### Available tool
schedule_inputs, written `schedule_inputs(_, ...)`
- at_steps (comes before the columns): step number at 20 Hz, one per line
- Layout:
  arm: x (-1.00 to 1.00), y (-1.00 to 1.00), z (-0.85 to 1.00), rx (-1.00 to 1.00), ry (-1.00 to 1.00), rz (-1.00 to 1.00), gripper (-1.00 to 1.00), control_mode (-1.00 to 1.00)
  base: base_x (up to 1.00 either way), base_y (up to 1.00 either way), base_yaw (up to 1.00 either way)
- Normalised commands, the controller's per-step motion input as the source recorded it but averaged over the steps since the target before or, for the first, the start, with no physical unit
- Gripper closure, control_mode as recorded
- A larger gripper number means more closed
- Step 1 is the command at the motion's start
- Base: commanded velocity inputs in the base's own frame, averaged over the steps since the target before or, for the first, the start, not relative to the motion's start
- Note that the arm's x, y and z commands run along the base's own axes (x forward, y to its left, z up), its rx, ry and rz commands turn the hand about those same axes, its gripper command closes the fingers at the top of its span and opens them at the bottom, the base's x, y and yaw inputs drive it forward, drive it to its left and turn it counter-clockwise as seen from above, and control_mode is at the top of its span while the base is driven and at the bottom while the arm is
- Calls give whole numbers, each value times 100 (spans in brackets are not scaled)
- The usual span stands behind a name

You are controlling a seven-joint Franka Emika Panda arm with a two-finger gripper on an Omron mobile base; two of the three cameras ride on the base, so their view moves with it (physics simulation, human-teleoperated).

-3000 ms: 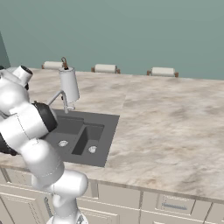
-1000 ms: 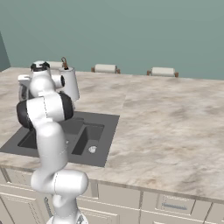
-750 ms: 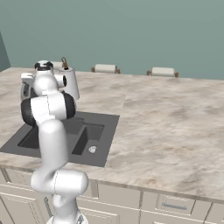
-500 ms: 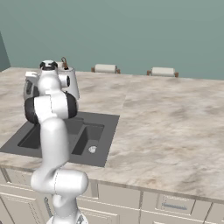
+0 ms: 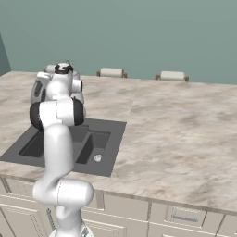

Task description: Dump the sweet potato from the pot into the sink. Then turn on the water and wash the sweet potato. Then turn off the water and put the sweet potato back in the pot.

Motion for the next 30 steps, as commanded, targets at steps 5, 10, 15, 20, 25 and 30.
schedule_inputs(5,-3,-25,18,11,7,0,100,-100,0,0,0)
schedule_inputs(10,-24,0,6,15,5,0,100,-100,0,0,0)
schedule_inputs(15,-24,34,7,13,1,0,100,-100,0,0,0)
schedule_inputs(20,-74,75,32,1,-16,0,100,-100,0,0,0)
schedule_inputs(25,-88,40,63,-3,-23,0,100,-100,0,0,0)
schedule_inputs(30,-57,2,56,-13,-12,-5,100,-100,0,0,0)
